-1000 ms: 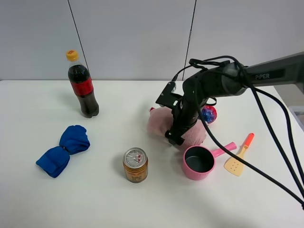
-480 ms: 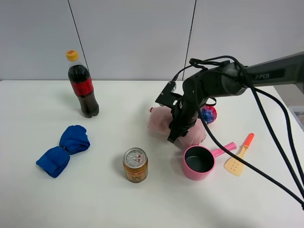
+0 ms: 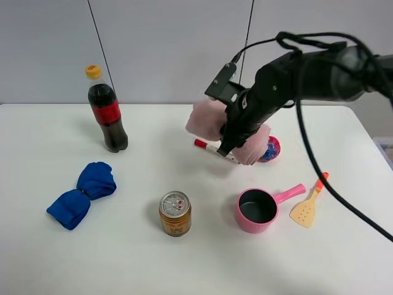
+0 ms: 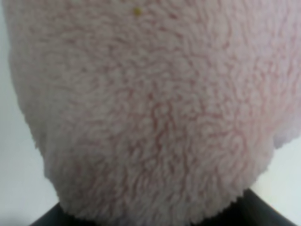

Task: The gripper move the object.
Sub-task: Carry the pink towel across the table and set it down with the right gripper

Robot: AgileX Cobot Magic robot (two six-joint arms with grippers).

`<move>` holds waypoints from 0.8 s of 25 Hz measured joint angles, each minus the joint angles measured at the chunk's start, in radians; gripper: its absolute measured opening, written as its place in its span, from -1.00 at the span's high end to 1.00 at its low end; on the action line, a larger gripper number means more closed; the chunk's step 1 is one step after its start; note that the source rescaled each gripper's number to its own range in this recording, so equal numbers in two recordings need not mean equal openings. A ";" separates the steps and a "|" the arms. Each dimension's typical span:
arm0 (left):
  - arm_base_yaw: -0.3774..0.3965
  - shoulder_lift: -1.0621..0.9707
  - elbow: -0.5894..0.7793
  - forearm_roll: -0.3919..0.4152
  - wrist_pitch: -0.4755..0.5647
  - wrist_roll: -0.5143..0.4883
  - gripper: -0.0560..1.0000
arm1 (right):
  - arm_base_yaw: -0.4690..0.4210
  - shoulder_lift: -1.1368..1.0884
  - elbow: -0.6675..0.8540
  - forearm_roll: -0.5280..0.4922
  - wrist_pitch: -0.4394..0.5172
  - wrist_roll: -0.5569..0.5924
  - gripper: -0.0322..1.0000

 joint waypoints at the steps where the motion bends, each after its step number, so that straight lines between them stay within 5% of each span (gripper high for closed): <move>1: 0.000 0.000 0.000 0.000 0.000 0.000 -1.00 | 0.000 -0.033 0.000 0.000 0.007 0.000 0.94; 6: 0.000 0.000 0.000 0.000 0.000 0.000 -1.00 | 0.000 -0.171 0.000 0.000 0.065 0.035 0.94; 12: 0.000 0.000 0.000 0.000 0.000 0.000 -1.00 | 0.000 -0.283 0.000 -0.019 0.144 0.236 0.94; 20: 0.000 0.000 0.000 0.000 0.000 0.000 -1.00 | -0.064 -0.307 0.000 -0.270 0.342 0.553 0.94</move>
